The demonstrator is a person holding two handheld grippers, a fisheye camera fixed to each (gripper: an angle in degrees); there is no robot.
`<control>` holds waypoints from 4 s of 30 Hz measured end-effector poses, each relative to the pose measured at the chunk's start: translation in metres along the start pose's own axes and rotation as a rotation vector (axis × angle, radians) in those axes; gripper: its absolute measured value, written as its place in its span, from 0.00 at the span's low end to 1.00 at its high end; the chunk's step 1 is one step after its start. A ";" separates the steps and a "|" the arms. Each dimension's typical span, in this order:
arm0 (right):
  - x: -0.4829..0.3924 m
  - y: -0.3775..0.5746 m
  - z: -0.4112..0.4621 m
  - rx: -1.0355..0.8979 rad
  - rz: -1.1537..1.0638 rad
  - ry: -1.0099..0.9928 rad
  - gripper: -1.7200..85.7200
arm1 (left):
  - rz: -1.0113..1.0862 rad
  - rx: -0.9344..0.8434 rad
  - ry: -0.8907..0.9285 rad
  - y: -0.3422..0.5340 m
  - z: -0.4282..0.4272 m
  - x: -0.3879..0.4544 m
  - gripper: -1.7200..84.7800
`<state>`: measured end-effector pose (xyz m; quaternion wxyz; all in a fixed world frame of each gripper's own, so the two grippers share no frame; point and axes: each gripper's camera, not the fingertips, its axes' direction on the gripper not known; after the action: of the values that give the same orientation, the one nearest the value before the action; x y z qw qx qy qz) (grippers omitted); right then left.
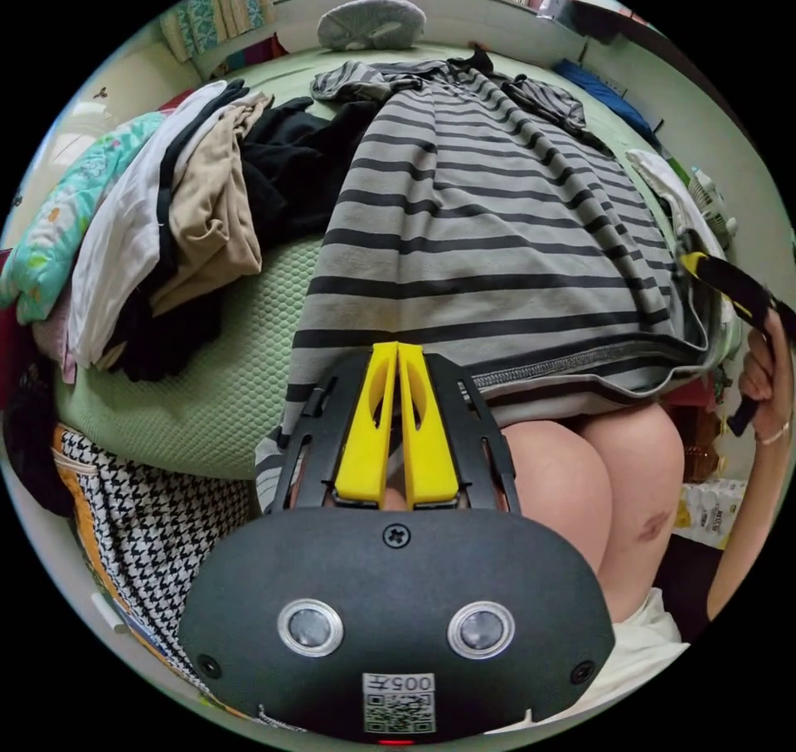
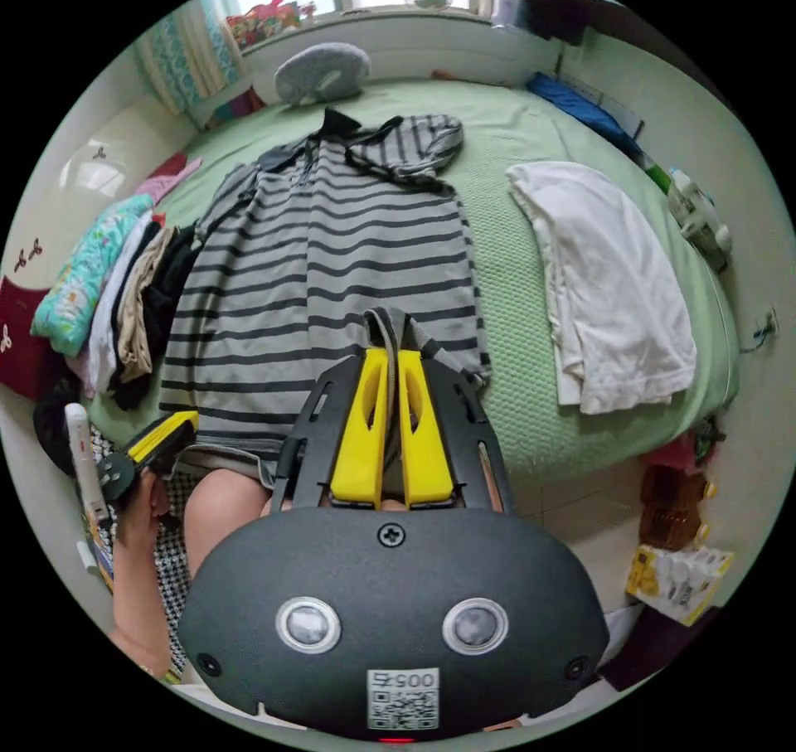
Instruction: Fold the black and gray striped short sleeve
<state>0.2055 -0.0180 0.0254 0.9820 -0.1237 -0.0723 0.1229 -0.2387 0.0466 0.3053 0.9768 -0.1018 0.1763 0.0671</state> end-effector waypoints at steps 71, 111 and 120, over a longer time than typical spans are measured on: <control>-0.040 -0.335 0.136 0.085 -0.234 0.259 0.02 | 0.014 0.181 0.107 -0.315 -0.021 0.108 0.01; -0.061 -0.205 0.245 -0.177 -0.292 -0.258 0.08 | -0.034 0.226 -0.130 -0.332 -0.012 0.062 0.09; -0.016 -0.178 0.261 -0.218 -0.155 -0.264 0.07 | -0.413 0.479 -0.138 -0.256 -0.091 -0.030 0.05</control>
<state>0.1849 -0.1301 0.3201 0.9514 -0.2060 -0.2225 0.0537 -0.2539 -0.2247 0.2772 0.9756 0.1023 0.0962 -0.1690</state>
